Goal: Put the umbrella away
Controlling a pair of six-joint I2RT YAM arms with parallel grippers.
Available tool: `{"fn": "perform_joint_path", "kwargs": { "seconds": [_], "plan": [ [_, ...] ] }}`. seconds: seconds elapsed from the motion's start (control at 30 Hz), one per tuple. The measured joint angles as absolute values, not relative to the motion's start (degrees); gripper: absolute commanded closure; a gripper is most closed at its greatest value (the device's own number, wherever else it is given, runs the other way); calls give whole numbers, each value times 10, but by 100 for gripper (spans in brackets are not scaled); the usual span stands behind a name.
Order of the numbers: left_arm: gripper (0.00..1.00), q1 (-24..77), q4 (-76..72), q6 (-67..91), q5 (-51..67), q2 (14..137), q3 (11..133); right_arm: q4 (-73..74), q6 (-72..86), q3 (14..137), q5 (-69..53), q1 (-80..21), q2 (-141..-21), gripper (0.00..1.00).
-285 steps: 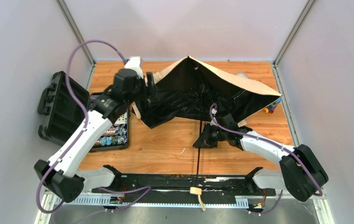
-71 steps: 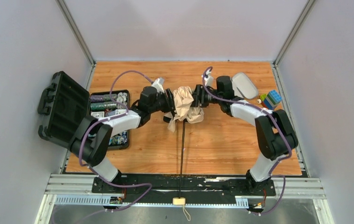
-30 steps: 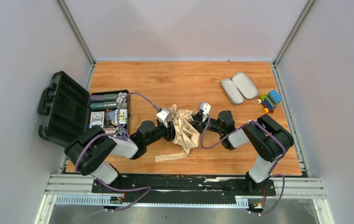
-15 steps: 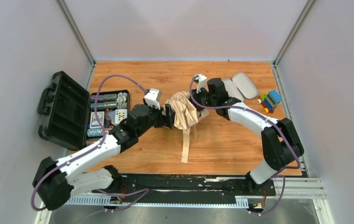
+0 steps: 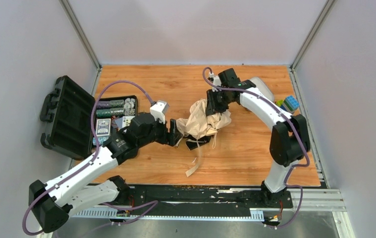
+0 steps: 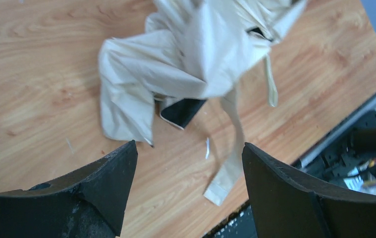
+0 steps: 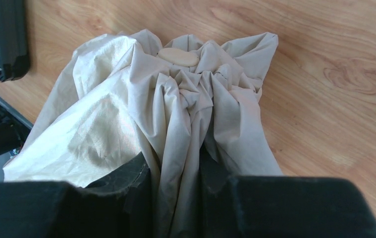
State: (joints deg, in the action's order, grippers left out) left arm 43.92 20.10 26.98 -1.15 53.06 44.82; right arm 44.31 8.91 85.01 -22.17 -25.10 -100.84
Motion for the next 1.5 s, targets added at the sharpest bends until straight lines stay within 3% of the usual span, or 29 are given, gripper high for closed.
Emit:
{"fn": "perform_joint_path", "kwargs": {
  "seconds": [0.27, 0.6, 0.8, 0.87, 1.07, 1.23, 1.3, 1.4, 1.5],
  "plan": [
    [12, 552, 132, 285, -15, 543, 363, 443, 130, 857, -209, -252, -1139, 100],
    [11, 637, -20, 285, -106, 699, 317, 439, 152, 857, -206, -252, -1139, 100],
    [16, 638, -51, 282, -164, 808, 362, 436, 152, 854, -206, -251, -1137, 100],
    [23, 638, -55, 281, -185, 839, 380, 434, 152, 851, -206, -249, -1133, 100],
    [62, 649, -43, 277, -222, 846, 390, 417, 151, 833, -211, -239, -1119, 100],
    [90, 661, -4, 283, -204, 733, 360, 407, 141, 815, -218, -221, -1108, 100],
    [93, 662, 5, 288, -189, 677, 340, 401, 132, 807, -223, -215, -1103, 99],
    [88, 663, 15, 294, -161, 624, 320, 396, 114, 804, -239, -210, -1102, 98],
    [47, 663, 35, 298, -142, 608, 323, 399, 96, 807, -245, -209, -1102, 99]
  ]
}}
